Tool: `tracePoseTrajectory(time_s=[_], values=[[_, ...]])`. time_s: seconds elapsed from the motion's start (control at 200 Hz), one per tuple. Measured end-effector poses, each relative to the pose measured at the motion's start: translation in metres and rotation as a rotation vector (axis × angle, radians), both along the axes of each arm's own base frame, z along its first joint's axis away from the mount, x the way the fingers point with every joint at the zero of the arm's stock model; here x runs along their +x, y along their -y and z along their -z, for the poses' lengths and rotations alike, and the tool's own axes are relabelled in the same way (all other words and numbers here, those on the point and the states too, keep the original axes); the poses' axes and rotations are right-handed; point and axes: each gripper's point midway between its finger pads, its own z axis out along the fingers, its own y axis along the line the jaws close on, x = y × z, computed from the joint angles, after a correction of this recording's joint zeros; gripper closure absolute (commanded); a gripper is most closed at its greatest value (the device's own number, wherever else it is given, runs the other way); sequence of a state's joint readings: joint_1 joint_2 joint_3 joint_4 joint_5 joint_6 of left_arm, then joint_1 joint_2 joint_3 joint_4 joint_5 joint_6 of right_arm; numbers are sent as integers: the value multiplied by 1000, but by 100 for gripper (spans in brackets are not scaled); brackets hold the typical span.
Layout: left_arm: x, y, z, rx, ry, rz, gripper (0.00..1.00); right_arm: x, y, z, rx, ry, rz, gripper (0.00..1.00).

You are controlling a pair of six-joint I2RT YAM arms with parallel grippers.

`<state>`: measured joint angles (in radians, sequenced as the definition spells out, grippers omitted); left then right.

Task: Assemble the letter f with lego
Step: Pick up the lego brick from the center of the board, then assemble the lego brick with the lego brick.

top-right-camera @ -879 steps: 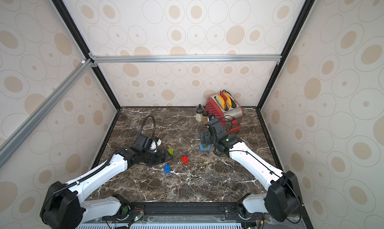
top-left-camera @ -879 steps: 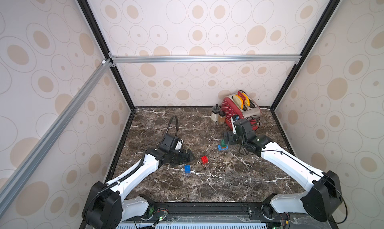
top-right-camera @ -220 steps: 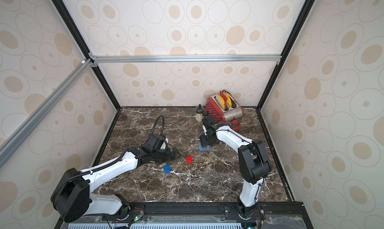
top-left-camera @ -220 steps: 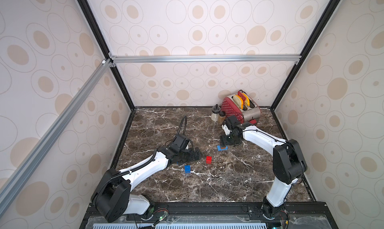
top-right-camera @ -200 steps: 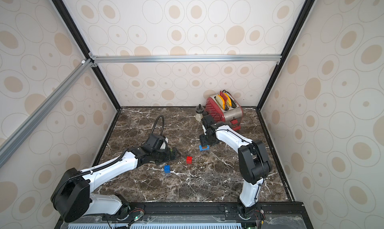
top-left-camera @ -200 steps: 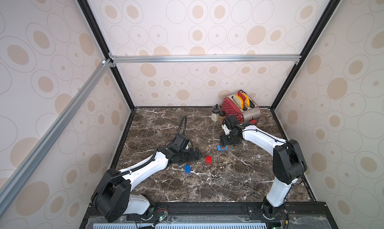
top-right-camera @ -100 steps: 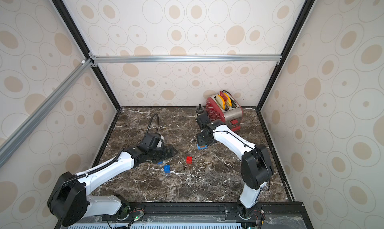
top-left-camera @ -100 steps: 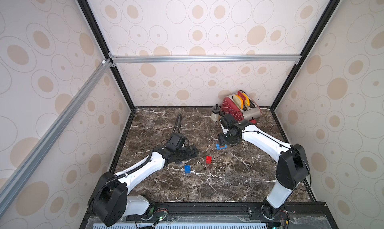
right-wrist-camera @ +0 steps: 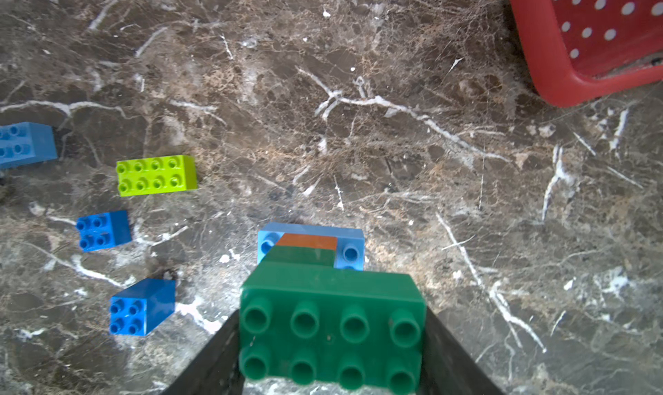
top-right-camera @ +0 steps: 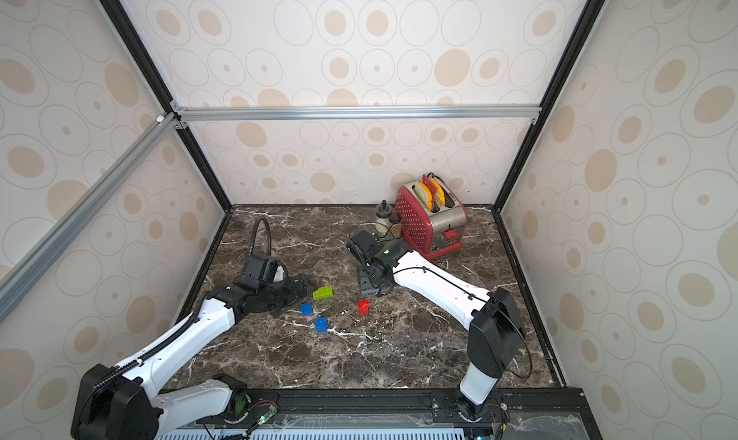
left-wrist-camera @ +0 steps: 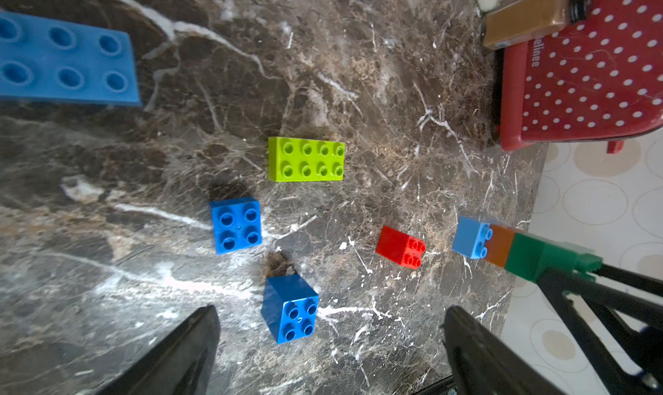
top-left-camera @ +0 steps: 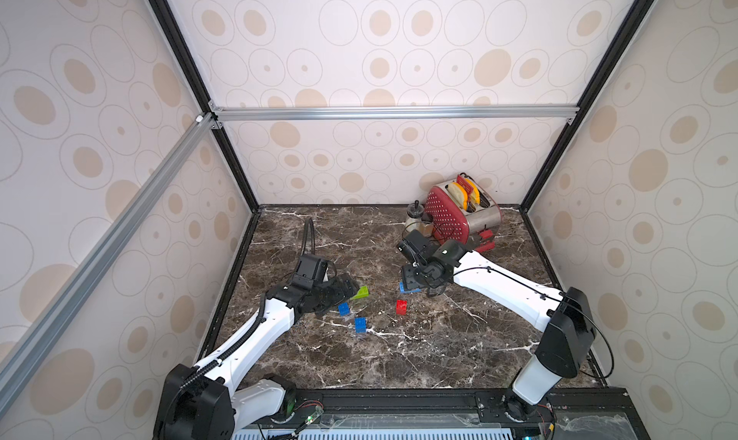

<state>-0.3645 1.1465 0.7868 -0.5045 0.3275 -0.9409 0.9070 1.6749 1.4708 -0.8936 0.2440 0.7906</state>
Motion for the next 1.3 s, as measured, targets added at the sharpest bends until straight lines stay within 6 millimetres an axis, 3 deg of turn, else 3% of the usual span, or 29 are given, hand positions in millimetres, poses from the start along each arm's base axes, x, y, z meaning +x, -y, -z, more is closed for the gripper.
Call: tracePoseTrajectory(time_s=[0.33, 0.536, 0.766, 0.997, 1.302], values=[[-9, -27, 9, 50, -54, -21, 1, -22, -16, 2, 35, 4, 75, 37], [-10, -47, 12, 51, -80, -39, 1, -30, -15, 13, 36, -18, 119, 37], [-13, -28, 0, -63, -54, 54, 2, -36, -10, 30, 29, -43, 151, 37], [-22, -18, -21, -125, 27, 118, 2, -35, -18, 30, 66, -50, 149, 37], [-25, -18, -8, -118, -7, 133, 2, -34, -19, 33, 65, -52, 155, 37]])
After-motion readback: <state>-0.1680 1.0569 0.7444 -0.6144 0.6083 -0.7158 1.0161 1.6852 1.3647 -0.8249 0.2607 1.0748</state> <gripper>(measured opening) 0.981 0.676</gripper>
